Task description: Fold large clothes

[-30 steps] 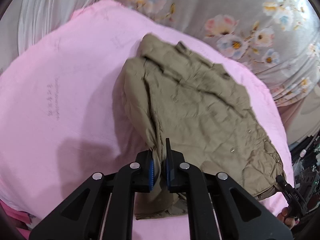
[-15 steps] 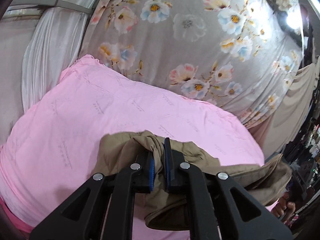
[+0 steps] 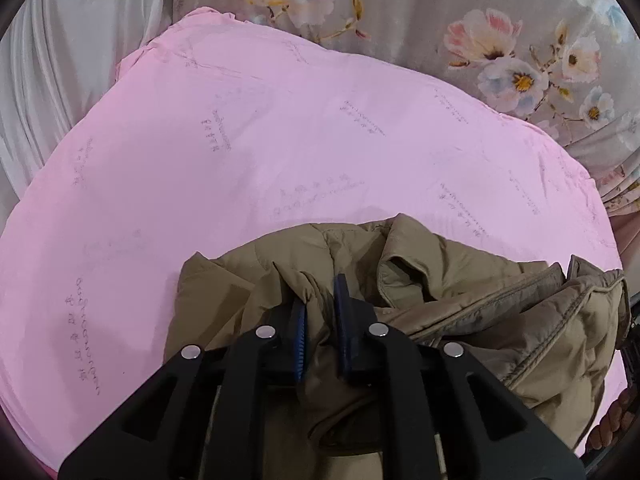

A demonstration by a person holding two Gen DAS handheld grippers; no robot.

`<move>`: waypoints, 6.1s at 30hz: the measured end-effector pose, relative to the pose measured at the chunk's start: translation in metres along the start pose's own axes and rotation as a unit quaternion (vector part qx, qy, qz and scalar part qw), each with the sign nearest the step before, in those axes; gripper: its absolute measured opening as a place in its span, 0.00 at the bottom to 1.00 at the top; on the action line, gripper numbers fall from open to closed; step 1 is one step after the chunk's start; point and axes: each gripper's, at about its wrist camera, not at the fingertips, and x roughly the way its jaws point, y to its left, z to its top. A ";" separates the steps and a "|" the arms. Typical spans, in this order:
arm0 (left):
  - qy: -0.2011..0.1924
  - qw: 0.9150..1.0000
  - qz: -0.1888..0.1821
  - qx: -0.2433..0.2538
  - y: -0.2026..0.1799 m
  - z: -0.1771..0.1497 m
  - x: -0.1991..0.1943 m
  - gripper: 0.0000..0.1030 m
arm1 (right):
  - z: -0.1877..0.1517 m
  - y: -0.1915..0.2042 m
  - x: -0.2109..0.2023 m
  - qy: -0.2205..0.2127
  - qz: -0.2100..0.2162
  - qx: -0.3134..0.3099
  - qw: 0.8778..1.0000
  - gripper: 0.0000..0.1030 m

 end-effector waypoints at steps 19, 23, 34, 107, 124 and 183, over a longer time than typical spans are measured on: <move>-0.053 0.998 -0.034 -0.002 0.007 -0.022 0.036 0.22 | -0.025 -0.035 0.044 0.025 -0.005 0.033 0.999 0.09; -0.050 0.996 -0.067 -0.035 0.029 -0.018 0.007 0.39 | -0.018 -0.034 0.003 0.004 0.033 0.064 0.997 0.26; -0.077 0.993 -0.006 0.092 0.000 -0.028 -0.065 0.62 | -0.026 0.067 -0.039 -0.011 -0.082 -0.139 0.987 0.37; -0.001 0.994 0.003 0.111 -0.135 -0.067 0.007 0.00 | -0.091 0.117 0.075 0.077 -0.127 -0.190 0.970 0.05; -0.045 0.991 0.028 0.119 -0.135 -0.087 0.035 0.00 | -0.113 0.105 0.100 0.051 -0.131 -0.208 0.968 0.03; -0.037 0.994 -0.007 -0.101 0.069 -0.135 -0.098 0.33 | -0.133 0.151 0.078 0.092 -0.046 -0.211 0.972 0.06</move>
